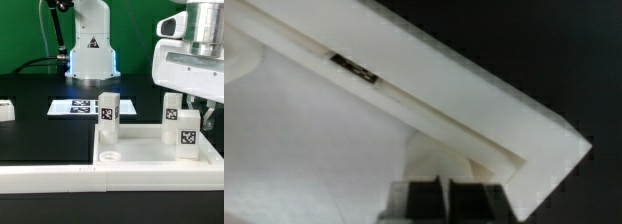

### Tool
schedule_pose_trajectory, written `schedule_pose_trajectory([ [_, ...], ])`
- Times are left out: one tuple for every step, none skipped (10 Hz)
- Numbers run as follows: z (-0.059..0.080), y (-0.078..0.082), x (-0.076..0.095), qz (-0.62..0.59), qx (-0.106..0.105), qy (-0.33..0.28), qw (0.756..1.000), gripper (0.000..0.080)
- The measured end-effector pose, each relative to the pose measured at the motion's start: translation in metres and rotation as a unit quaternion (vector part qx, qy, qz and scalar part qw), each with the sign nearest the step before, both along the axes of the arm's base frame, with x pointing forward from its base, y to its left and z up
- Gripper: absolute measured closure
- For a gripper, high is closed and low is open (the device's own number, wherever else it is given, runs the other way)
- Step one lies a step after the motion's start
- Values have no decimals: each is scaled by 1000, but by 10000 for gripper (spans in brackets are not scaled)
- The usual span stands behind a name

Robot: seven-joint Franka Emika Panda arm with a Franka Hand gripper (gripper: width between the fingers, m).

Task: Assemble square table

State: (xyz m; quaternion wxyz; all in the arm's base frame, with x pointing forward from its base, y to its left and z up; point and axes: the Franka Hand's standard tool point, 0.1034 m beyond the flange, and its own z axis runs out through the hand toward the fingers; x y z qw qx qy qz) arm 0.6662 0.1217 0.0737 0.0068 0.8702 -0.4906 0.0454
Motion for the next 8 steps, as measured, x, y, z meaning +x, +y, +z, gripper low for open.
schedule_pose_trajectory([
  [9,-3,3,36,13,-31,999,785],
  [15,-10,1,56,31,-67,996,785],
  [20,-20,-4,92,50,-101,989,785],
  [19,-23,-6,130,61,-108,984,711],
  [18,-21,-6,158,56,-104,980,711],
  [18,-22,-6,185,49,-104,976,526],
  [17,-23,-6,199,46,-103,974,344],
  [17,-23,-6,218,42,-103,970,221],
])
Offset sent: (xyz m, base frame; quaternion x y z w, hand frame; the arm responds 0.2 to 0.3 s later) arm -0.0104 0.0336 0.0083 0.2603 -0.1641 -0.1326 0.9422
